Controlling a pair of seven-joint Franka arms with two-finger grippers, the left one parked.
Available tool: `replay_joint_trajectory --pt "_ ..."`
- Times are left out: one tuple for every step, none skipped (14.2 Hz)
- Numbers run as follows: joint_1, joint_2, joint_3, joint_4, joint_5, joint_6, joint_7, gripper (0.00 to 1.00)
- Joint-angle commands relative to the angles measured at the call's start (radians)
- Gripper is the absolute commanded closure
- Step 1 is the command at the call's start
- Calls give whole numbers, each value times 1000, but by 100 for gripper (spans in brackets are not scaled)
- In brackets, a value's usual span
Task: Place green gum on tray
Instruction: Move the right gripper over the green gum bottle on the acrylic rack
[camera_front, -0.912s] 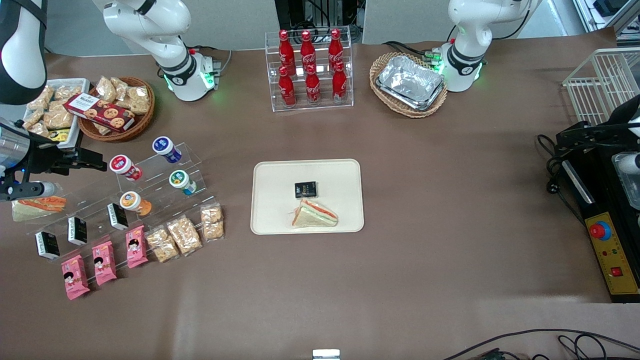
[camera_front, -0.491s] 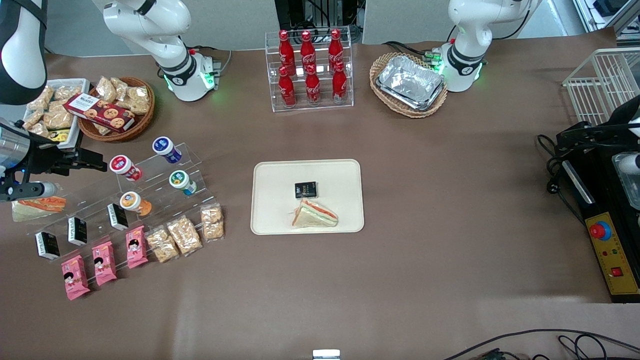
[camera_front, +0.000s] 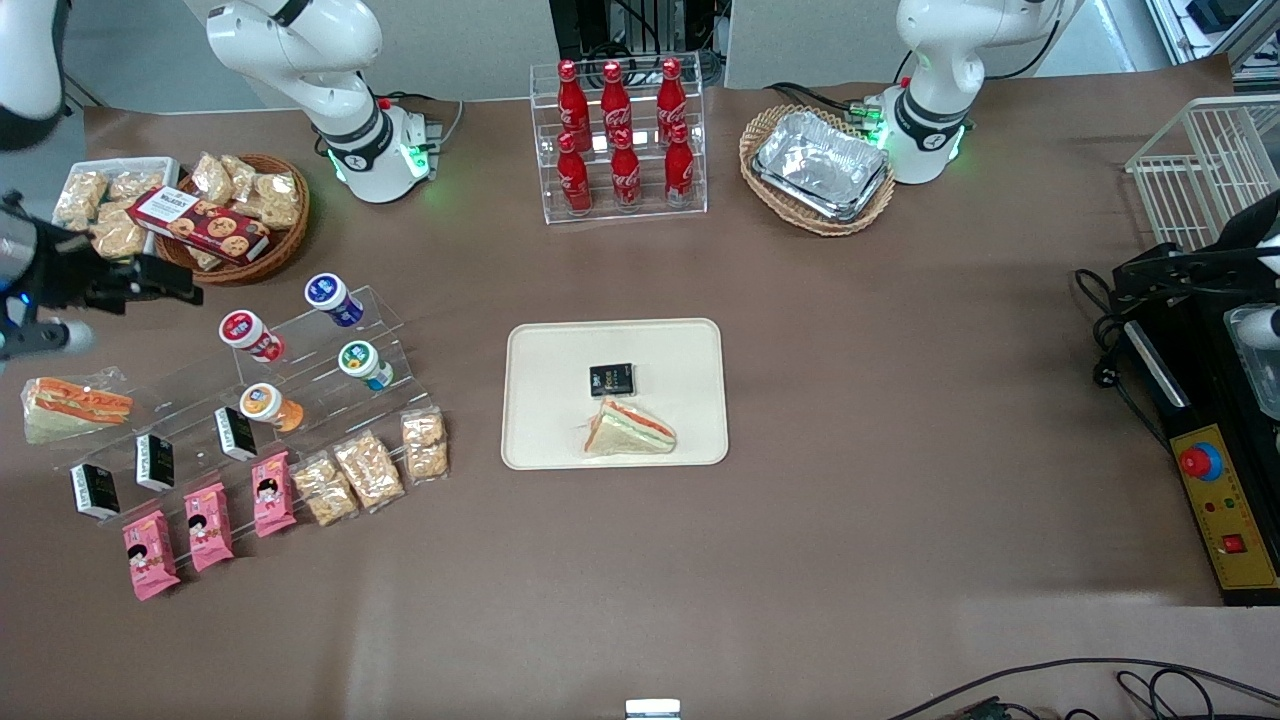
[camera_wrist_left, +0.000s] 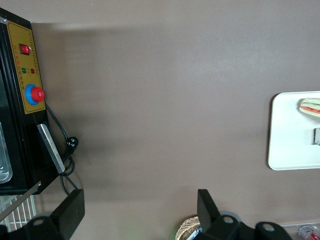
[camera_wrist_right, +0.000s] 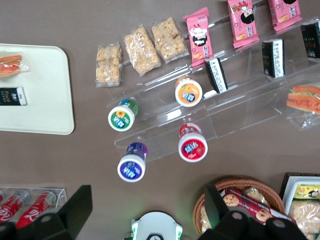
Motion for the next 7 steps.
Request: replay_joint_trajectory --pt "19 -89 7 -102 44 13 92 0" --pt "53 -103 5 -133 45 41 123 0" --pt "82 -119 5 -169 44 77 164 0" --pt "109 -138 5 -226 44 129 199 0" --pt "132 -169 5 -301 44 204 209 0" --pt "145 -197 5 -382 42 290 209 0" --pt "154 -211 5 -447 42 365 207 0"
